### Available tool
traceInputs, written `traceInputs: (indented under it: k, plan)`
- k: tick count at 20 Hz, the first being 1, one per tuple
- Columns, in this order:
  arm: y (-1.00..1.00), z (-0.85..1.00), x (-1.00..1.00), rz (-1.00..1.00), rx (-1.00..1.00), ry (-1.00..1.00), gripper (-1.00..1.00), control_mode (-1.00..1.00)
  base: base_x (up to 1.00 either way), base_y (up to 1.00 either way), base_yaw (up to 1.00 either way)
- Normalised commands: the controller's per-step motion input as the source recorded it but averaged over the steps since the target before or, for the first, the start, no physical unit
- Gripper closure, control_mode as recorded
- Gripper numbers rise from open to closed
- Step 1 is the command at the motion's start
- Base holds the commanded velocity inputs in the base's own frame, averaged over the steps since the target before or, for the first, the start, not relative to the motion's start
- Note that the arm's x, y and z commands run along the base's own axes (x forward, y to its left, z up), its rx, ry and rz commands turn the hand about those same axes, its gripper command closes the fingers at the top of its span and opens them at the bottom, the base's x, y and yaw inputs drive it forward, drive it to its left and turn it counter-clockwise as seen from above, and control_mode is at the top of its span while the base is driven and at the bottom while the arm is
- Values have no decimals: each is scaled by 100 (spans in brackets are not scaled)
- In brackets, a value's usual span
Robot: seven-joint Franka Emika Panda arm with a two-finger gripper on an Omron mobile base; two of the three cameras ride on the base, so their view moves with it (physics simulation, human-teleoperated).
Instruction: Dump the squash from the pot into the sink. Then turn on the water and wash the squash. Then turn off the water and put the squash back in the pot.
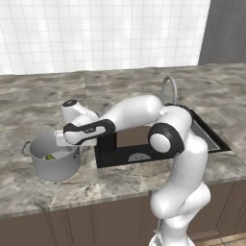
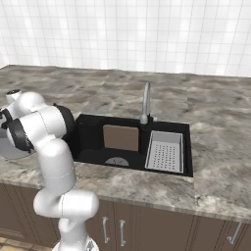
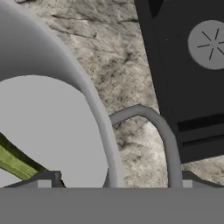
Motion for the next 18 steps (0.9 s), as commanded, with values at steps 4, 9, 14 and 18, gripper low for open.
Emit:
traceInputs:
  k: [4,9,14,18]
  plan:
    - [-2,-13,2,-8,0,-2,100,-100,0,0,0]
    - [-40,47,-4,-7,0,-11,100,-100,0,0,0]
    - [-60,86,0,-6,7,-3,100,-100,0,0,0]
    - [-72,81,0,-2,12,0,100,-100,0,0,0]
